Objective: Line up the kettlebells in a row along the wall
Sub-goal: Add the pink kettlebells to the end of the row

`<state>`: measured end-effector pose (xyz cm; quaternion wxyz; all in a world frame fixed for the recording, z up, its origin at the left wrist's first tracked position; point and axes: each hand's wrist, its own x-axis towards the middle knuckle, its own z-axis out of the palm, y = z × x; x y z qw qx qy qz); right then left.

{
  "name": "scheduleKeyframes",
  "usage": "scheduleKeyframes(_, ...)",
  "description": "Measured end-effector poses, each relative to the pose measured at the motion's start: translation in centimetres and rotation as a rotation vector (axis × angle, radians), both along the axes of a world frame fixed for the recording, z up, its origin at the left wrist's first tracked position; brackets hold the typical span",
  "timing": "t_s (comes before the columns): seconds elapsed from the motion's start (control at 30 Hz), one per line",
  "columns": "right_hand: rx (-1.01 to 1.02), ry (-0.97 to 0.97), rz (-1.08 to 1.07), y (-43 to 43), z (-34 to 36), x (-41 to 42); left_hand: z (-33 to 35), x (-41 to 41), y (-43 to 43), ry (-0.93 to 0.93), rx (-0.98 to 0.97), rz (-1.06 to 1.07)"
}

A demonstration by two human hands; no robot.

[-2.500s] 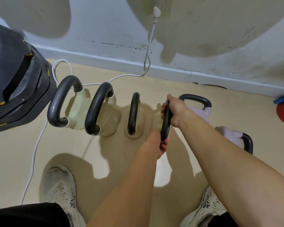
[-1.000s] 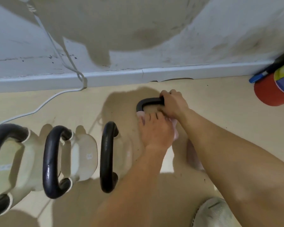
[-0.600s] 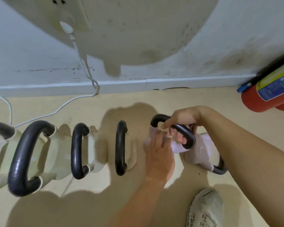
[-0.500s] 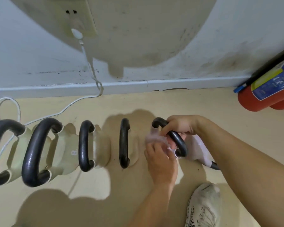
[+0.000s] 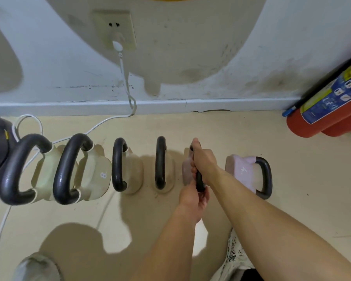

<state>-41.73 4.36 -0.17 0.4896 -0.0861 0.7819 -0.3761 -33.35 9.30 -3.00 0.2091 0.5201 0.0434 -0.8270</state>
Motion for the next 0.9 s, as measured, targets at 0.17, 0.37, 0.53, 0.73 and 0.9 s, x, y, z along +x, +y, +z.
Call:
scheduleKeyframes(0.17,0.008,0.005,0.016,-0.9,-0.4,-0.5,-0.1,-0.4,-0.3,-0.022,0.031,0.010)
scheduleKeyframes(0.37,-0.008,-0.017,0.006,-0.9,-0.7,-0.5,-0.3,-0.4,-0.6,-0.044,0.058,-0.004)
scheduleKeyframes(0.53,-0.086,-0.208,-0.014,-0.3,-0.1,-0.8,0.3,-0.2,-0.5,-0.023,0.065,-0.020)
scheduleKeyframes(0.73,-0.047,-0.425,-0.020,-0.2,0.1,-2.2,0.3,0.4,-0.7,0.024,0.031,-0.039)
scheduleKeyframes(0.9,-0.056,-0.478,-0.049,0.0,0.3,-2.8,0.1,0.8,-0.9,0.050,0.069,-0.010)
